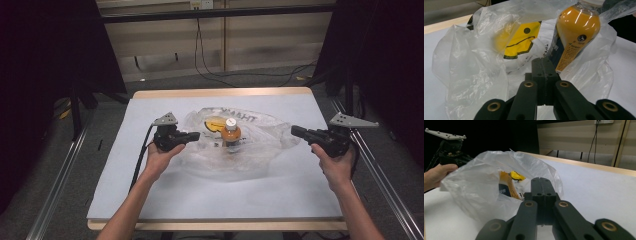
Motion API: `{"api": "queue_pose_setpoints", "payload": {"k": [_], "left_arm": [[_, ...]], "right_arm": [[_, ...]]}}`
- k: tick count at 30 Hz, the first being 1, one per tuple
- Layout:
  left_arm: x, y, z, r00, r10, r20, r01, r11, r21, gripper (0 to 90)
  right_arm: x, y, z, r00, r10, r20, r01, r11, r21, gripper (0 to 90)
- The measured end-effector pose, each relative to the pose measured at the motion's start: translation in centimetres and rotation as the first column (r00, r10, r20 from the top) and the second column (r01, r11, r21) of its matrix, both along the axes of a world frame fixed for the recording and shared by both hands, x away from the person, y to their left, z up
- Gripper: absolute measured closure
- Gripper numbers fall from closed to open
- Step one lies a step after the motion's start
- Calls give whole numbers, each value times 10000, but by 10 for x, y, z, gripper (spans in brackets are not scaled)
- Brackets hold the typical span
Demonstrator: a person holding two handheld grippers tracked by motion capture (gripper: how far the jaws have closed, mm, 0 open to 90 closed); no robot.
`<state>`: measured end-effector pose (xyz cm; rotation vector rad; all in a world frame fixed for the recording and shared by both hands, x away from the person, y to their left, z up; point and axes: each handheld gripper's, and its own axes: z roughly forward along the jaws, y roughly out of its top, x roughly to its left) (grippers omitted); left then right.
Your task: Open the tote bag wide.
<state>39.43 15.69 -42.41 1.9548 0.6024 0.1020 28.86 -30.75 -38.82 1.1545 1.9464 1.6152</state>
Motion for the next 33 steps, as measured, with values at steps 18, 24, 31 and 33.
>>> {"api": "queue_pose_setpoints", "payload": {"k": [18,24,31,33], "left_arm": [[-1,-62,0,9923,-1183,-369,1212,9884,920,900],[4,-67,-11,9910,-1126,-719,1207,9853,1207,900],[7,-72,-20,9892,-1151,-912,1306,9733,1886,900],[8,-75,-25,9886,-1211,-891,1370,9697,2022,900]], "right_arm": [[54,28,60,9963,861,9,-858,9937,-720,900],[87,54,53,9772,1941,-857,-2043,9699,-1325,900],[113,90,6,9152,2957,-2739,-3575,9094,-2127,900],[115,99,-10,8991,3009,-3178,-3837,8912,-2418,900]]}}
